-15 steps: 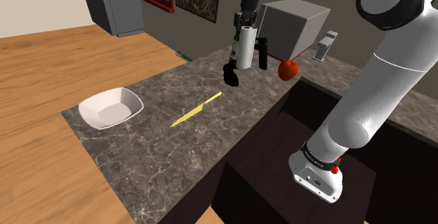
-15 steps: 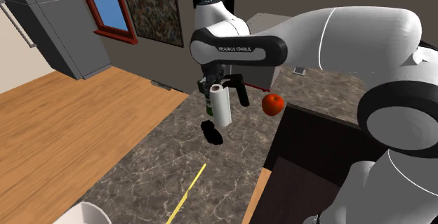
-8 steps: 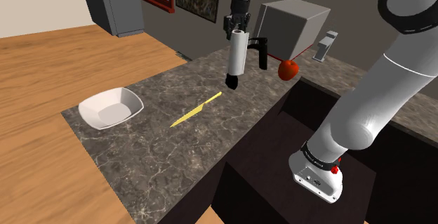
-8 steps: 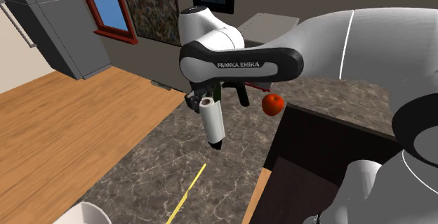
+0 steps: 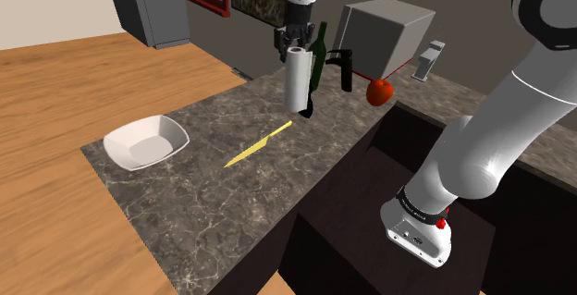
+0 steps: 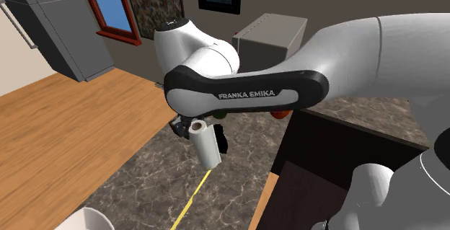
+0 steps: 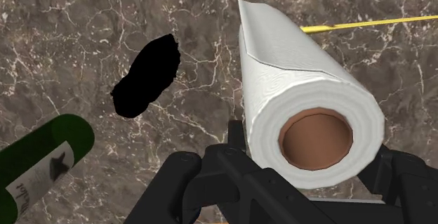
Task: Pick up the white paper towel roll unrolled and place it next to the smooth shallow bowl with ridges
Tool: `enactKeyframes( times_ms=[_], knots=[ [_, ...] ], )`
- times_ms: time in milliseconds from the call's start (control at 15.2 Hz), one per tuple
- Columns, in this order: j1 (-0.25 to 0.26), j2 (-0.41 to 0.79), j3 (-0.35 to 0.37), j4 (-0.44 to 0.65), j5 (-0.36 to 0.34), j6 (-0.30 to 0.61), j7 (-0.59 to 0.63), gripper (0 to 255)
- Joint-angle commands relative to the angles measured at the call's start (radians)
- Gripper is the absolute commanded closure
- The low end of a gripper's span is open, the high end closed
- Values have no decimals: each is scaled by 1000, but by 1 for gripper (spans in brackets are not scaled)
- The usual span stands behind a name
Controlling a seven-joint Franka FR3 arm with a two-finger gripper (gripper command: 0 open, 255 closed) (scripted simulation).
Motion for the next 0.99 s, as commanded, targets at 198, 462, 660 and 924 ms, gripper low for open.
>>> enactKeyframes(
  times_ms=[198,462,660,924],
  knots=[
    [54,-3,63,1,3,-11,117,255],
    [98,16,114,25,6,-21,211,255],
    [132,41,152,54,6,-30,282,255],
    [177,87,199,111,2,-46,375,255]
  ],
)
